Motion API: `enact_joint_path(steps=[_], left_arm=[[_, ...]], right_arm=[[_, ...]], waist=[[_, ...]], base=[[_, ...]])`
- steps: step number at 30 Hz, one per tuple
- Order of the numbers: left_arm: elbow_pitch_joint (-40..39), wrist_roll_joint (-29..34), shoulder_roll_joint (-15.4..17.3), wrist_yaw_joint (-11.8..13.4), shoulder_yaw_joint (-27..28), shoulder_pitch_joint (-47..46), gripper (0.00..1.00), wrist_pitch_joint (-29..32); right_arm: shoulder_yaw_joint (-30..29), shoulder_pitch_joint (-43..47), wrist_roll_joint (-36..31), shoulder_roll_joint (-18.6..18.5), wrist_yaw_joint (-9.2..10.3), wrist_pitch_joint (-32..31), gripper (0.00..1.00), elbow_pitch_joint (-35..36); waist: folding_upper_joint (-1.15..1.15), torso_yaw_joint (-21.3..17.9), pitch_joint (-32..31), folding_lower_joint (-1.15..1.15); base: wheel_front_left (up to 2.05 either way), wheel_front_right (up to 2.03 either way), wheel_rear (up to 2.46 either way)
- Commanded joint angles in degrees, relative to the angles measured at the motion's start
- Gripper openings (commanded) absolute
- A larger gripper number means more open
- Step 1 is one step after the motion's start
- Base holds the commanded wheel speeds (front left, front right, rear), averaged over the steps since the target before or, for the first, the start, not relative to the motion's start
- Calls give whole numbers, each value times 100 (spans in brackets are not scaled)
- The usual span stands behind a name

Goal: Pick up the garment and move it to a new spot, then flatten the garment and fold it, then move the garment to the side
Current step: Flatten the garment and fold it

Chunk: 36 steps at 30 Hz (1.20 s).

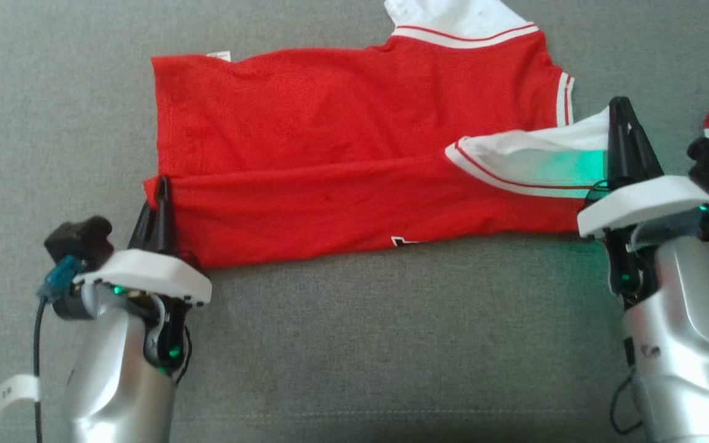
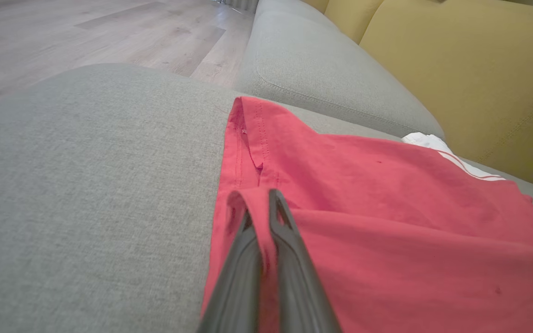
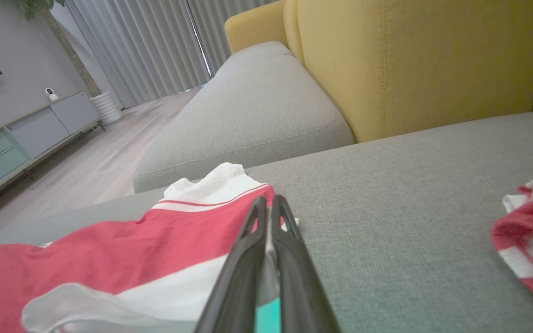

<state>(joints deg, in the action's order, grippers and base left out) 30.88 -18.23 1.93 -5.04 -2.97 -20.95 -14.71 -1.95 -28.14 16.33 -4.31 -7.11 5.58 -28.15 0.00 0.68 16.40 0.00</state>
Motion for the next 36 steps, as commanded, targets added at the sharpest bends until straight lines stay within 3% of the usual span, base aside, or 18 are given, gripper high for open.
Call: enact_joint_path(steps=[1,2,3,4,5,6,12,23,36], left_arm=[[-132,35,95,16,158,-157,0,-29],[-108,54,95,13,146,-203,8,-29],[-91,65,95,11,135,-238,35,-29],[-72,76,95,9,114,-266,79,-29],[-52,79,95,16,98,-281,100,-29],[-36,68,95,32,83,-281,100,-29],[-340,110,95,306,80,1,100,-29],[-818,-52,95,702,-372,930,100,-29],[-592,-102,95,736,-650,934,100,-29]], right_arm=[[118,-189,-60,-9,-37,78,0,138],[132,-270,-105,-6,-37,138,0,19],[139,-345,-132,2,-37,203,0,-92],[135,-410,-144,13,-37,272,26,-198],[140,-464,-159,24,-37,348,87,-293],[138,-509,-169,35,-37,443,100,-372],[38,-479,-317,58,-37,850,100,-586],[99,684,-434,24,-37,930,100,-676],[-368,693,-967,102,-37,526,100,-1353]], waist=[[0,14,54,0],[0,20,81,0],[0,25,104,0],[0,30,118,0],[0,34,129,0],[0,36,132,0],[0,55,37,0],[0,106,-170,0],[0,242,-241,0]], base=[[0,0,0],[0,0,0],[0,0,0],[0,0,0],[0,0,0],[0,0,0],[0,0,0],[0,0,0],[0,0,0]])
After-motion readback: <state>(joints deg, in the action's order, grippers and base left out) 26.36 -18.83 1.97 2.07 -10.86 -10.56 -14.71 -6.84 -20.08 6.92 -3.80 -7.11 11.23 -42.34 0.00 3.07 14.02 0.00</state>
